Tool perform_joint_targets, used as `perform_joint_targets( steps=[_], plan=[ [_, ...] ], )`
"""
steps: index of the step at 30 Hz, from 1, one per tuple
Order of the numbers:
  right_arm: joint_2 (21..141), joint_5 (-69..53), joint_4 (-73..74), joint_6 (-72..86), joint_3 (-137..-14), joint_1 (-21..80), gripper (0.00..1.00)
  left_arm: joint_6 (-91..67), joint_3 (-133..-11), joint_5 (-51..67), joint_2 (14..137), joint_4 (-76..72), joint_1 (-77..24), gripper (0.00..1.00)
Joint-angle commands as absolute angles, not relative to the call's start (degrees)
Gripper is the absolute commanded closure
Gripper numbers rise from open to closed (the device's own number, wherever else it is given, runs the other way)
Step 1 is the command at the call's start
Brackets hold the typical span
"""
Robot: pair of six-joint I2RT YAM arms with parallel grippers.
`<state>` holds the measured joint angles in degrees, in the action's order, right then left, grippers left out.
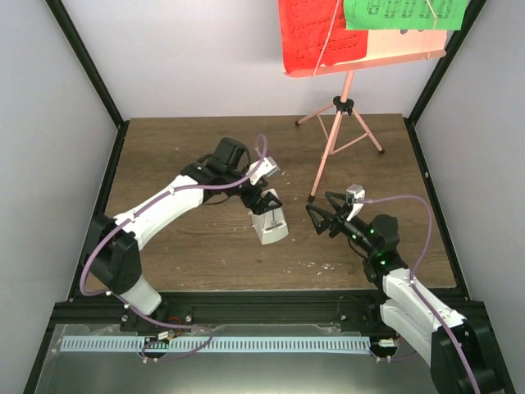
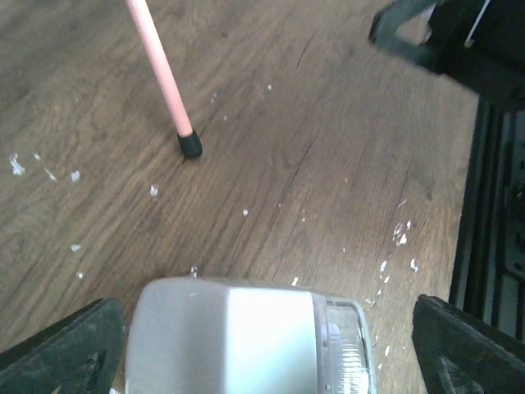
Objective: Pack up the instrument practice props
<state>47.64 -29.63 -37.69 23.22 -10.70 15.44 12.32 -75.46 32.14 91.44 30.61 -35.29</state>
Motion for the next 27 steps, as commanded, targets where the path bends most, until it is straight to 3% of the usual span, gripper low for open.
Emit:
perform_joint_targets(
  steps=[1,6,15,19,24,27],
  plan=[
    [44.1,-30.6,-39.4,22.2,-9.6,14.9,0.0,16.4,-74.3,27.5,91.7,32.0,-37.7,0.06],
    [41.2,-27.6,-42.5,22.0,-6.3,14.9,0.0,16.6,-73.7,24.1,91.7,32.0,-37.9,0.32],
    [38.5,-23.6,-43.2,21.3,-3.5,14.9,0.0,16.5,-73.2,22.3,90.8,31.7,-38.7,0.54],
    [37.6,-22.8,-42.2,21.0,-3.5,14.9,0.0,15.0,-73.2,18.2,90.2,32.2,-39.1,0.55],
    [35.6,-20.8,-40.0,20.9,-3.6,14.9,0.0,1.5,-76.0,-0.3,89.9,39.3,-42.1,0.55],
    [35.5,-19.6,-39.4,22.2,-3.4,14.9,0.0,-9.2,-74.1,0.7,88.0,40.3,-43.1,0.48]
  ],
)
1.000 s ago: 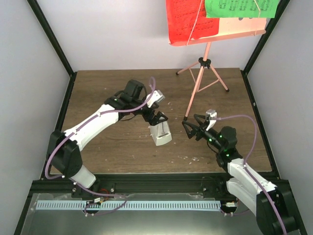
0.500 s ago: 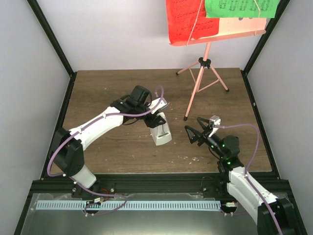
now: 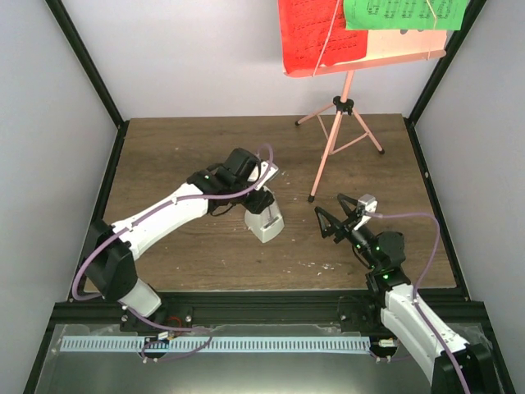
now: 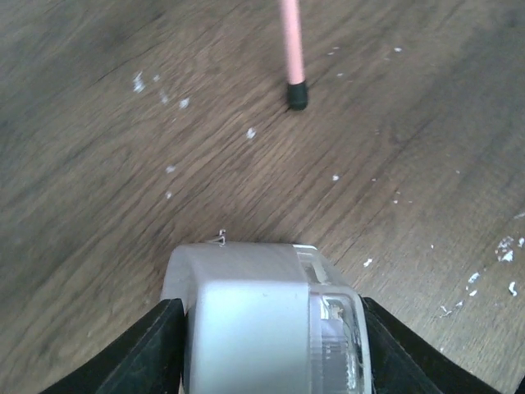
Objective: Pack up the instrument practice props
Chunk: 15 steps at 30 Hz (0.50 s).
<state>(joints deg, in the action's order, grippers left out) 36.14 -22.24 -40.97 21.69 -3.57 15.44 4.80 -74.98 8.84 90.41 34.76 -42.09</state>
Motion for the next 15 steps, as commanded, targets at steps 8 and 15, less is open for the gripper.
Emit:
perform_joint_targets(
  steps=[8,15],
  plan=[
    [37.7,-19.1,-29.5,24.1,-8.2,14.9,0.0,-19.8,-66.7,12.3,80.0,30.9,-44.7,0.08],
    [38.7,-19.3,-18.7,27.3,-12.1,14.9,0.0,-19.3,-60.1,10.3,68.7,26.1,-41.2,0.01]
  ],
)
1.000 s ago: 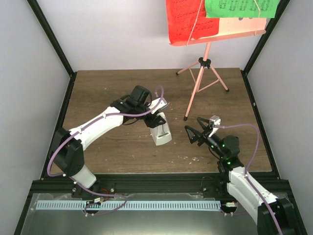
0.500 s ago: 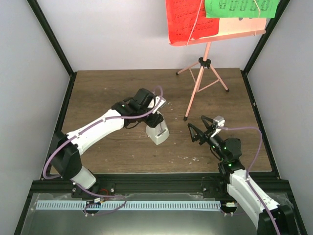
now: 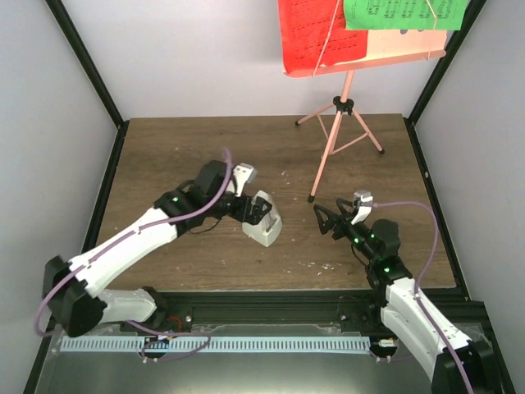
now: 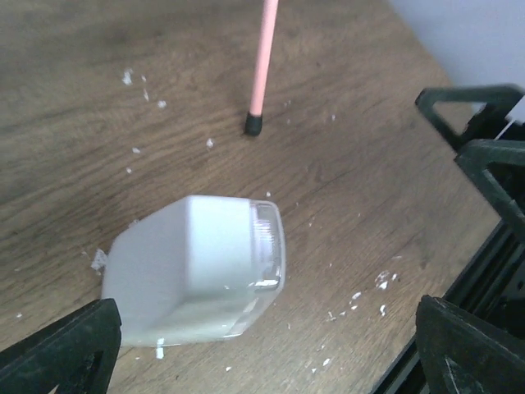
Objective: Pack up the instrument practice props
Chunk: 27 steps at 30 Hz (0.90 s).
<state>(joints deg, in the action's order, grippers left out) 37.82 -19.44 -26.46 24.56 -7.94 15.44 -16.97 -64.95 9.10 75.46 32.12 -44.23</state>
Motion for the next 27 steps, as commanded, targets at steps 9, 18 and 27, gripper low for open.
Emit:
perform_joint_targets(
  steps=[9,18,27],
  plan=[
    [54.9,-21.9,-11.0,27.0,-20.0,20.8,0.23,-24.2,-48.1,14.1,72.4,14.8,-28.7,0.05],
    [69.0,-24.2,-17.0,30.9,-23.1,26.7,0.54,-21.6,-48.0,12.0,82.7,13.1,-28.4,0.19],
    [80.4,-28.1,-17.3,27.3,-30.0,27.8,0.6,-19.7,-46.2,13.5,85.4,10.3,-28.4,0.19]
  ],
)
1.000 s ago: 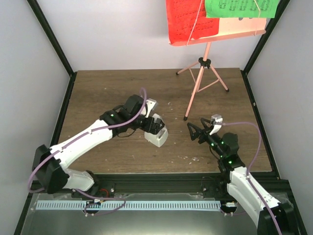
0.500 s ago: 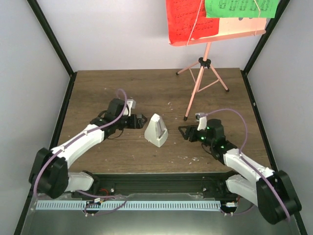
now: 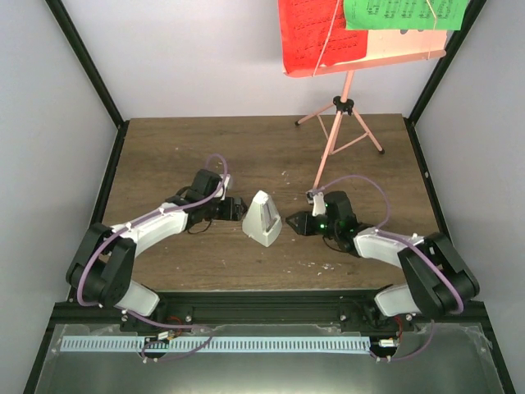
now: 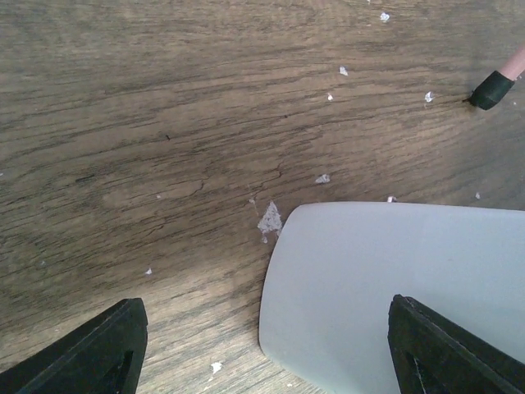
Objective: Pack up the instrument practice props
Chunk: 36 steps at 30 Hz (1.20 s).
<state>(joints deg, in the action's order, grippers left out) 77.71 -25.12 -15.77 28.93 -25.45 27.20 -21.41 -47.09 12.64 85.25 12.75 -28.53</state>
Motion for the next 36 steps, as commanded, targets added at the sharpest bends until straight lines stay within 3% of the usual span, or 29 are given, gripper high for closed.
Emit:
perform_joint_targets(
  steps=[1,10,20,24,28,31,34,36],
  plan=[
    [81.3,-28.6,-17.4,27.3,-30.7,27.8,0.6,-19.9,-45.5,13.9,85.2,9.9,-28.5,0.19],
    [86.1,-28.6,-18.5,26.7,-35.6,27.9,0.58,-23.5,-37.4,16.5,80.1,6.3,-30.5,0.2],
    [79.1,-18.9,-17.9,27.1,-30.3,27.9,0.4,-23.2,-35.3,16.0,76.9,6.2,-33.7,0.2],
    [76.4,-18.0,-16.8,27.8,-27.5,27.9,0.39,-22.1,-37.5,13.7,73.5,11.2,-34.0,0.22],
    [71.3,-16.8,-16.2,26.7,-24.6,27.8,0.36,-17.6,-45.4,11.5,62.6,20.8,-36.1,0.21],
    [67.0,-15.7,-17.5,24.9,-22.4,27.6,0.31,-11.1,-50.5,15.4,57.3,23.4,-36.1,0.14],
    [63.7,-15.1,-18.8,24.0,-20.8,27.5,0.24,2.5,-53.7,27.8,58.0,26.1,-36.1,0.02],
    [62.1,-15.5,-19.2,24.2,-20.1,27.5,0.21,8.2,-54.8,30.0,60.3,28.0,-36.1,0.0]
  ],
)
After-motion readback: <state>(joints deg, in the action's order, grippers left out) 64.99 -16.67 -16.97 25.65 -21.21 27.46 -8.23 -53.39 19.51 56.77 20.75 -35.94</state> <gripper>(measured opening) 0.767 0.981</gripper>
